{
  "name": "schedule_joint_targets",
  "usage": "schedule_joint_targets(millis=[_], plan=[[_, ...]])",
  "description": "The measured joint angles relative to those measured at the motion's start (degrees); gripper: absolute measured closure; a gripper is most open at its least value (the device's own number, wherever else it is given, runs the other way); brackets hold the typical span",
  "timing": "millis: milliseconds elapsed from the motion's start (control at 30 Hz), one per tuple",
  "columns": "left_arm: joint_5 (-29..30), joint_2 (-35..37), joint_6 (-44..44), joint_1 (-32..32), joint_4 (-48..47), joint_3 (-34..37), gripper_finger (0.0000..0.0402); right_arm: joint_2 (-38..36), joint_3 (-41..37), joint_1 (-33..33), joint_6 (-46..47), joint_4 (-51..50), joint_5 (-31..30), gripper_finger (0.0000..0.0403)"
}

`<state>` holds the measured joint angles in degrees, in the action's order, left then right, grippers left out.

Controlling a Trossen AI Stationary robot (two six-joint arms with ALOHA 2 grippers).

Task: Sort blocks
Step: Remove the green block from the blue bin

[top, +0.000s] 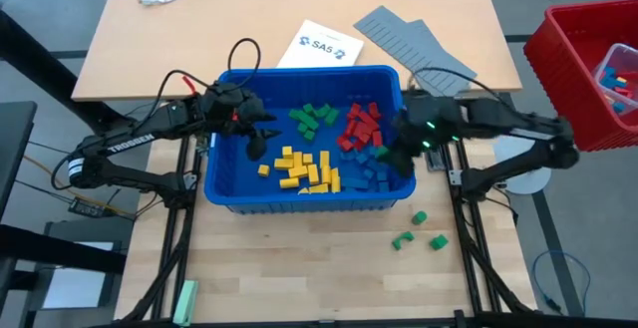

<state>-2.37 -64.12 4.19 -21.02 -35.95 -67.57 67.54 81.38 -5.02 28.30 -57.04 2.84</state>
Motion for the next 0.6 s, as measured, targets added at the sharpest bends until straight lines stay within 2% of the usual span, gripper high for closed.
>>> schedule_joint_targets(millis=[167, 333, 600], plan=[[0.0, 0.0, 0.0, 0.0, 0.1, 0.0, 0.0190, -5.0, -0.2, 13.9, 13.8, -3.9, -6.4, 0.0282], [0.0, 0.0, 0.0, 0.0, 0.1, 0.0, 0.0190, -4.4, -3.5, 26.6, 26.4, -7.5, -10.8, 0.0282], [0.0, 0.0, 0.0, 0.0, -0.6, 0.0, 0.0190, 0.1, -11.8, 39.0, 42.3, -4.7, -14.3, 0.0281]])
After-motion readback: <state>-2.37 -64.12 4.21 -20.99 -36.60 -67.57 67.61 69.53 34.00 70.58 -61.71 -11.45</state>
